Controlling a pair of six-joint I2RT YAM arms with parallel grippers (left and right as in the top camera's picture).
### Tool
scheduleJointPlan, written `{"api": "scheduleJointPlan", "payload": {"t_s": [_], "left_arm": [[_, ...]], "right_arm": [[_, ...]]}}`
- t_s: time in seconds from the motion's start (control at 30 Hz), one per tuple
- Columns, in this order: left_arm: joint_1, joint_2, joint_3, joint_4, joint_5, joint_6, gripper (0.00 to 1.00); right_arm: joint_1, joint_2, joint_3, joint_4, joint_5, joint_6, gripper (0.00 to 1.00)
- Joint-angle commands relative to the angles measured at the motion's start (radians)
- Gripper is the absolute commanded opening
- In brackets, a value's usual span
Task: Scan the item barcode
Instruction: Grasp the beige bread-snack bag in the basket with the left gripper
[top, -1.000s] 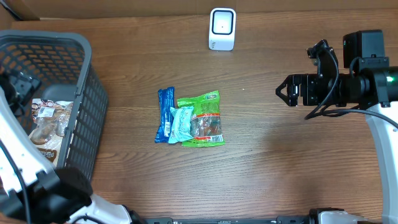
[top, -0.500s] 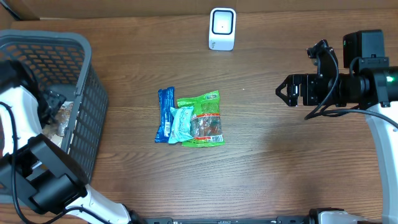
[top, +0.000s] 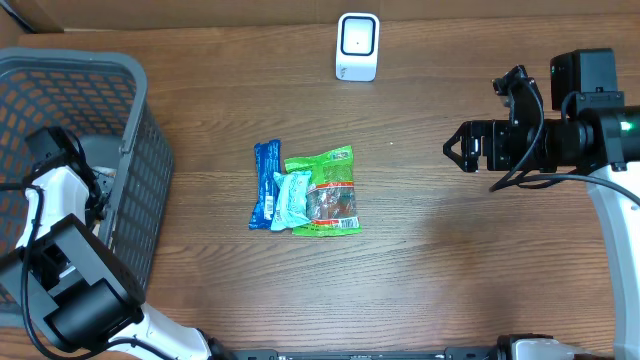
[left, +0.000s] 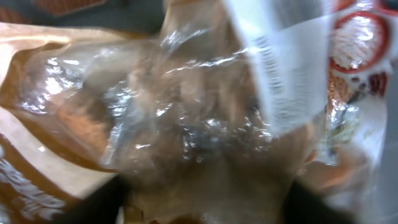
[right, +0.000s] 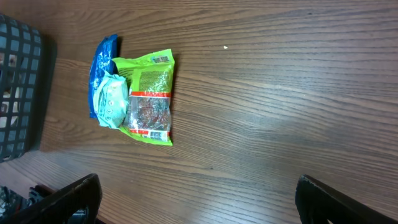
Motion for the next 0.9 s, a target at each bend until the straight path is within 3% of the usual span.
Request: {"api": "scheduleJointPlan", "payload": {"t_s": [0.0, 0.23, 0.43, 0.57, 0.87], "left_arm": [[0.000, 0.037, -0.058, -0.023, 0.013, 0.000, 0.04], [0.000, 0.036, -0.052, -0.034, 0.292, 0.142, 0.04], [0.000, -0.004, 0.052, -0.163, 0.530, 0.212, 0.04], [0.000, -0.084, 0.138, -0.270, 0.540, 0.214, 0.04], [0.000, -0.160, 0.145, -0.346, 0.466, 0.204, 0.04]], "right_arm": [[0.002, 0.004, 0.002, 0.003, -0.002, 0.000, 1.00], [0.002, 0.004, 0.002, 0.003, -0.002, 0.000, 1.00], [0.002, 0.004, 0.002, 0.003, -0.002, 0.000, 1.00], [0.002, 0.004, 0.002, 0.002, -0.002, 0.000, 1.00], [0.002, 0.004, 0.002, 0.005, -0.002, 0.000, 1.00]]}}
